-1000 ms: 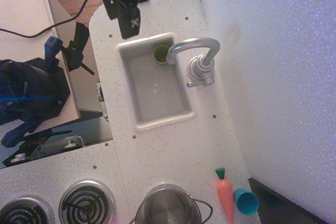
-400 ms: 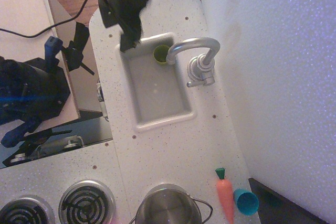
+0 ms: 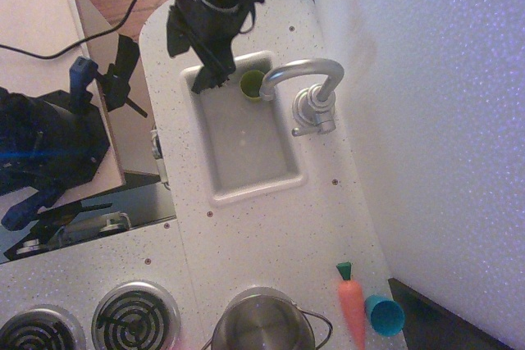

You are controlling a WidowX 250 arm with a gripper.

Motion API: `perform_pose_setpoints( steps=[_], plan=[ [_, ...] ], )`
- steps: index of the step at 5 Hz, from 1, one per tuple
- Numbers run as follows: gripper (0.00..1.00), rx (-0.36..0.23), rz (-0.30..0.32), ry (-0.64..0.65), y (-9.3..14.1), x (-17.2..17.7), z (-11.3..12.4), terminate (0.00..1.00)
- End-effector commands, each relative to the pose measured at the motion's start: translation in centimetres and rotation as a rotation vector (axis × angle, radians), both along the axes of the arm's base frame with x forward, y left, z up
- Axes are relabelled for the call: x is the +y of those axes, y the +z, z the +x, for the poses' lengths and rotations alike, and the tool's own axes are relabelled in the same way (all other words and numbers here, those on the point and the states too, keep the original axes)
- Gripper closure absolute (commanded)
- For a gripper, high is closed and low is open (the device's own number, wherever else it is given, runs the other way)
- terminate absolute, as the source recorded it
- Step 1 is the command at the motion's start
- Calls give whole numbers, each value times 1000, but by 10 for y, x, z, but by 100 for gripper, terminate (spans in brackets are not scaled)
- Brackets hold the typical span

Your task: Turn faucet right

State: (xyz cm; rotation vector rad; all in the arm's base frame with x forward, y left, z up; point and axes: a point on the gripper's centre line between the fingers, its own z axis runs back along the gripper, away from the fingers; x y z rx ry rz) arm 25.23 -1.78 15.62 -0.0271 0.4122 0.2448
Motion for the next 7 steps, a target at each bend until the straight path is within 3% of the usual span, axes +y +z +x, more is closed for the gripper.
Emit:
perform_pose_setpoints(
  steps=[1, 2, 3, 4, 5, 6, 7],
  plan=[
    [0, -7, 84, 22, 3, -1, 9, 0],
    [0, 68, 67, 87, -7, 2, 3, 0],
    [0, -172, -80, -35, -19, -2, 16, 0],
    [0, -420, -39, -275, -7, -29, 61, 0],
    [0, -675, -124, -387, 18, -52, 89, 0],
    [0, -812, -126, -453, 35, -69, 94, 0],
    [0, -818, -139, -448, 35, -73, 91, 0]
  ],
)
